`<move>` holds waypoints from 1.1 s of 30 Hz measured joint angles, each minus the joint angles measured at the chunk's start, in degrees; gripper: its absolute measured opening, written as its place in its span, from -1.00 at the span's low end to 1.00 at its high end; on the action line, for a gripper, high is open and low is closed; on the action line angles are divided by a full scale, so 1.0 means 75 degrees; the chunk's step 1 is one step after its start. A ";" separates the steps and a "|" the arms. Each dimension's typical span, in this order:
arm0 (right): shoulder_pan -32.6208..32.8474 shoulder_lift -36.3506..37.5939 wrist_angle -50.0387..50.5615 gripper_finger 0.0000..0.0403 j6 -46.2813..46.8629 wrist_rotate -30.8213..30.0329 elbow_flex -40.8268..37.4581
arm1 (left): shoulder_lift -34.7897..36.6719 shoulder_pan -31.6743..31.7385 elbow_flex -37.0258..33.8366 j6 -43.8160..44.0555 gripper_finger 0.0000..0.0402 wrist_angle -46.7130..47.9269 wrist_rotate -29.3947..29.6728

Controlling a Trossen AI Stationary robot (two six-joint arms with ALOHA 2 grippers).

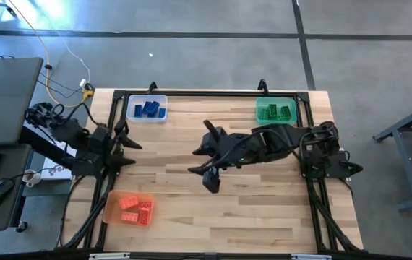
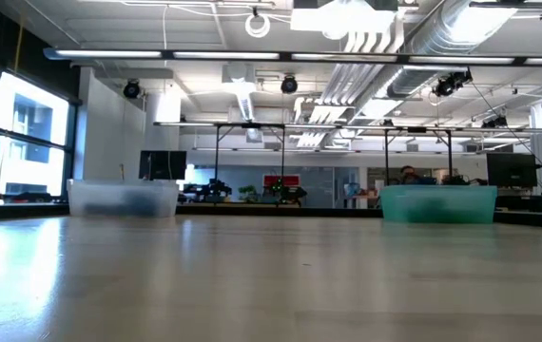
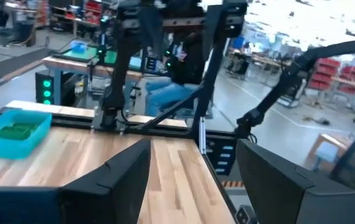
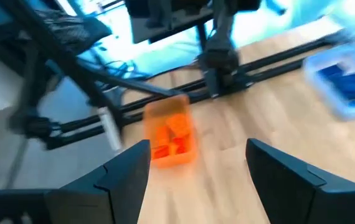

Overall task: Sort & place blocks by color
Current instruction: Return to Home Position

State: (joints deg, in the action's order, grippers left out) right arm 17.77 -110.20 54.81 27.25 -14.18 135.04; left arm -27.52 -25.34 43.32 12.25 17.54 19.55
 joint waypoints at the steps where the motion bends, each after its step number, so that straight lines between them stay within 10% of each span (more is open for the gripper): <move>1: 0.0046 0.0017 0.0044 0.25 -0.0080 -0.0238 0.0000 | 0.0149 0.0000 -0.0140 0.0074 0.12 -0.0016 0.0070; 17: -0.0317 0.0396 0.1363 0.25 -0.0422 -0.0970 -0.0002 | 0.3114 -0.0003 -0.4408 0.1744 0.12 -0.2167 -0.0034; 33: -0.0401 0.2036 0.2691 0.25 -0.0570 -0.2242 -0.0023 | 0.3636 0.0671 -0.5401 0.0744 0.09 -0.1920 0.1263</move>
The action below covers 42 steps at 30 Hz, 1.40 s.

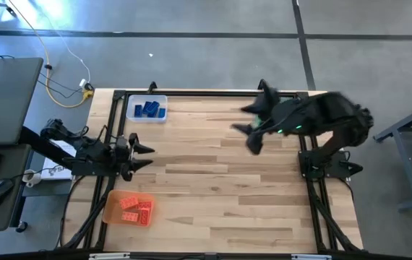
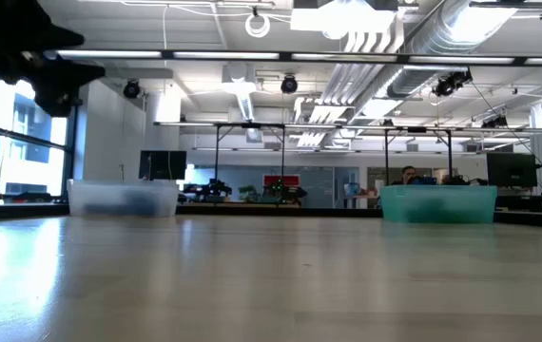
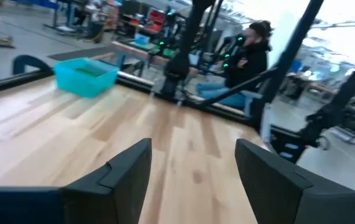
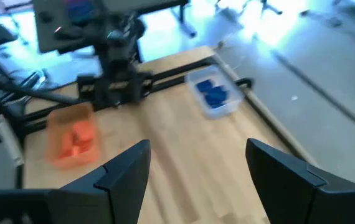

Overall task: Sort & place blocks by color
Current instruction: Return to Home Position

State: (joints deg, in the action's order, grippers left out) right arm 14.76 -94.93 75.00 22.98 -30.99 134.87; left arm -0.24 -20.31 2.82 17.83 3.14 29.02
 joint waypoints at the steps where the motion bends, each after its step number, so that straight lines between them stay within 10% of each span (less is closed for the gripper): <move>1: 0.0000 0.0127 0.0129 0.25 -0.0015 -0.0187 0.0000 | -0.0022 0.0103 -0.0007 -0.0045 0.08 -0.0003 -0.0024; 14: -0.0004 0.1255 0.1766 0.25 0.0275 -0.2036 -0.0871 | -0.0013 0.1454 -0.0010 -0.1290 0.00 -0.0111 -0.0027; 42: -0.0172 0.9513 -0.5660 0.25 0.0372 0.0006 -1.2906 | -0.0013 0.1925 -0.0010 -0.2344 -0.01 -0.0164 0.0850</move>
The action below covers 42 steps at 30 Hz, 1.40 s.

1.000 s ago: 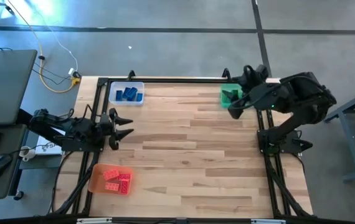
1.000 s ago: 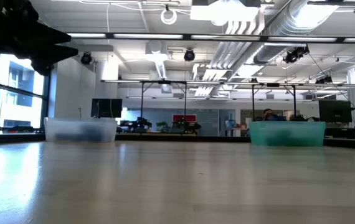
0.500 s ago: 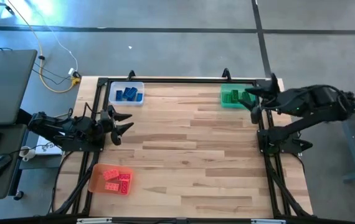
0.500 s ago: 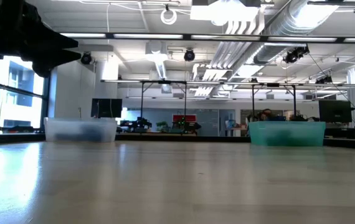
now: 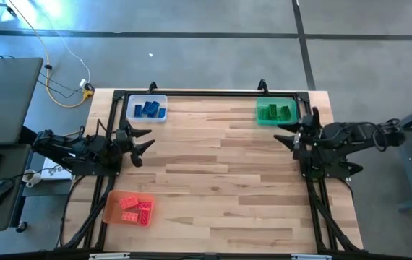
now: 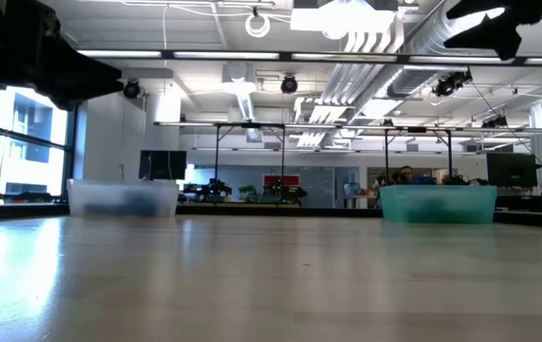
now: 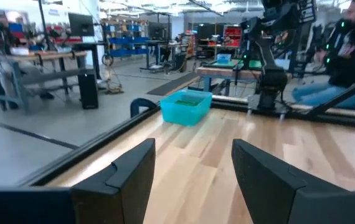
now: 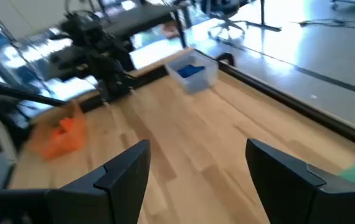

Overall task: Sort & place blocks by color
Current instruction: Return to Home Position

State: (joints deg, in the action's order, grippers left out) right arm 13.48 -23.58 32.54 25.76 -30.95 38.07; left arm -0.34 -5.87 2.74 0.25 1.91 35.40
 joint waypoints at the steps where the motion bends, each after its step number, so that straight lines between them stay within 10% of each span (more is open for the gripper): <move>1: 0.0003 0.0210 -0.0303 0.25 -0.0019 0.0044 -0.0298 | 0.0000 0.0000 0.0000 -0.0137 -0.01 0.0000 0.0000; 18: 0.0002 0.3115 -0.2594 0.25 -0.0523 0.1861 -0.3650 | -0.0002 0.0000 0.0000 -0.0468 -0.01 -0.0002 -0.0009; 42: 0.0001 0.3035 -0.4767 0.25 -0.1249 0.1788 -0.4994 | -0.0003 -0.0003 0.0003 -0.0664 0.00 0.0000 -0.0026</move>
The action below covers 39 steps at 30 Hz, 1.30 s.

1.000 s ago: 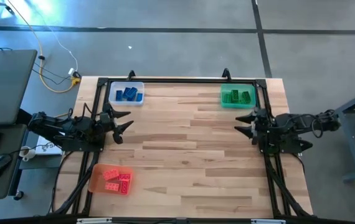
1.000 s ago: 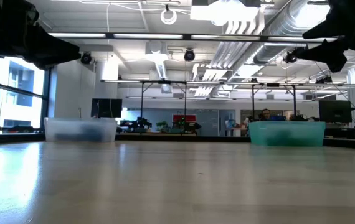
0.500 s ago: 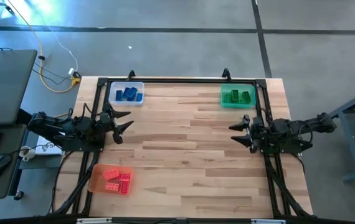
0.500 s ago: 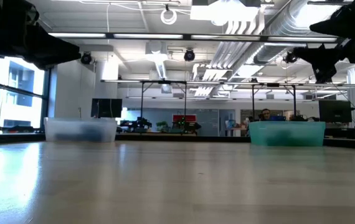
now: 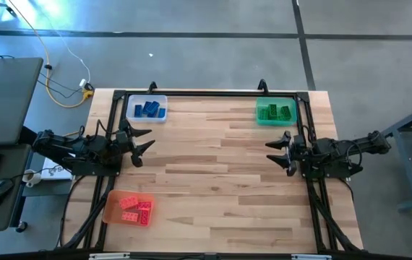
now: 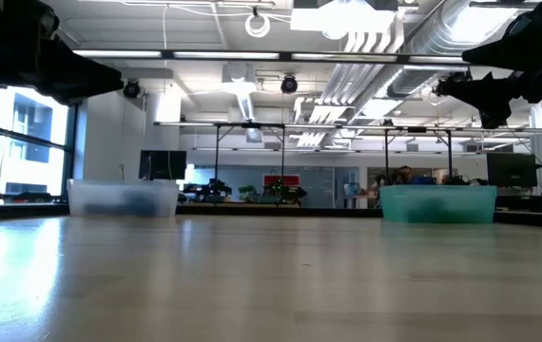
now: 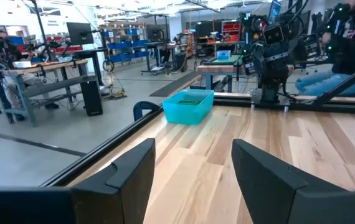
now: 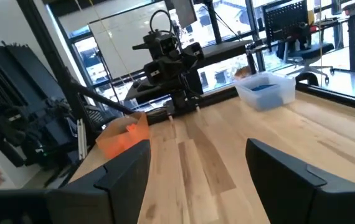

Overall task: Sort & place blocks by color
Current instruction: Return to Home Position

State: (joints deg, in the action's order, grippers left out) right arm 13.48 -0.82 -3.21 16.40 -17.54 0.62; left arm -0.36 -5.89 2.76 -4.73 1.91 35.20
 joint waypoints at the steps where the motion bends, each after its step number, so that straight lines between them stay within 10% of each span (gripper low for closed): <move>1: 0.0001 0.0000 0.0001 0.25 0.0024 0.0000 0.0000 | 0.0000 0.0000 0.0000 0.0000 0.00 0.0000 0.0000; 39: 0.0002 0.0000 0.0024 0.25 0.0552 0.0017 0.0003 | 0.0000 0.0000 0.0000 0.0003 0.00 0.0000 -0.0003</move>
State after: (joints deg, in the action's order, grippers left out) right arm 13.49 -0.82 -3.03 20.53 -17.41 0.64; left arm -0.36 -5.89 2.76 -4.71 1.91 35.18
